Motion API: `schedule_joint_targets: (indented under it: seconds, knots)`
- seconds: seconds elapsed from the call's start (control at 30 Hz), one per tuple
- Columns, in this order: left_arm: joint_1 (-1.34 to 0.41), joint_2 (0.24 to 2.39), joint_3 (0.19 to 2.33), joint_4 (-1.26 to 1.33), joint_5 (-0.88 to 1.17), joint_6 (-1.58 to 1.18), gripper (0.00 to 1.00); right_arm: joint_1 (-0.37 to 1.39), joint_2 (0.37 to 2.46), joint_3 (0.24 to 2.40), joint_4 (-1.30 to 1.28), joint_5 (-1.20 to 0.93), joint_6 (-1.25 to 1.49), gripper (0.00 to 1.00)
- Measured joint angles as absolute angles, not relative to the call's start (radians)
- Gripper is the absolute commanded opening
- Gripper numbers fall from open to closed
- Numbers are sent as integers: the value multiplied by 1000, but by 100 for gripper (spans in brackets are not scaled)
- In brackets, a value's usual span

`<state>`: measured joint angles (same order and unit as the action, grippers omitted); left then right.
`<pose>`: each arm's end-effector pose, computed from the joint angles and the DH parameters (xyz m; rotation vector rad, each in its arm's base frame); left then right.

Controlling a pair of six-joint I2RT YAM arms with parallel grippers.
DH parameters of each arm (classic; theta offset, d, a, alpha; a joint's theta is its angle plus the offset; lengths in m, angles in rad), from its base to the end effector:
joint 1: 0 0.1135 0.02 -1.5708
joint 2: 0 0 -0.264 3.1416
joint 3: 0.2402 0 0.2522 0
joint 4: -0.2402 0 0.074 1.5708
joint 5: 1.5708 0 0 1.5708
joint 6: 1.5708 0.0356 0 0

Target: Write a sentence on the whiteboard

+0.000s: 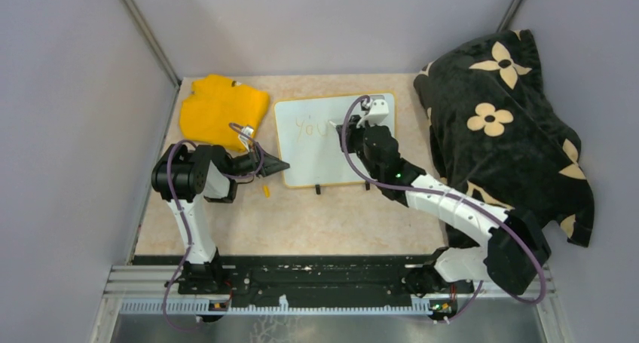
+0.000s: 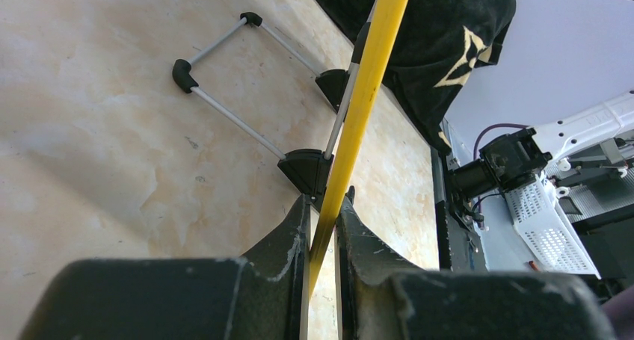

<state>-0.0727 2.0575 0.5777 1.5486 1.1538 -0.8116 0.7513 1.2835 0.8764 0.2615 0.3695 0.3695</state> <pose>0.3105 -0.0553 0.1144 0.4192 1.7178 -1.5181 0.2280 0.1953 0.3092 -0.0534 1.7328 0.5151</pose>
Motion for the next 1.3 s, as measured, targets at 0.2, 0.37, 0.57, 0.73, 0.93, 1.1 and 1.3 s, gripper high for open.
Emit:
schedule_joint_targets:
  seconds: [0.2,0.37,0.57,0.73,0.93,1.1,1.3]
  knots:
    - [-73,2057,578,1549,1154,-812,0,748,1163,836,252,391,367,0]
    - [-73,2060,578,1549,1155,-812,0,734,1143,829,250,419,367,0]
    - [-73,2060,578,1549,1155,-812,0,730,1162,826,240,454,367,0]
    - [-73,2061,578,1549,1155,-812,0,730,1197,826,238,469,368,0]
    - [-73,2063,578,1549,1155,-812,0,728,1230,826,239,474,368,0]
    - [-73,2063,579,1549,1155,-812,0,723,1236,829,241,473,371,0]
    - [-73,2063,579,1549,1156,-812,0,722,1245,840,247,465,371,0]
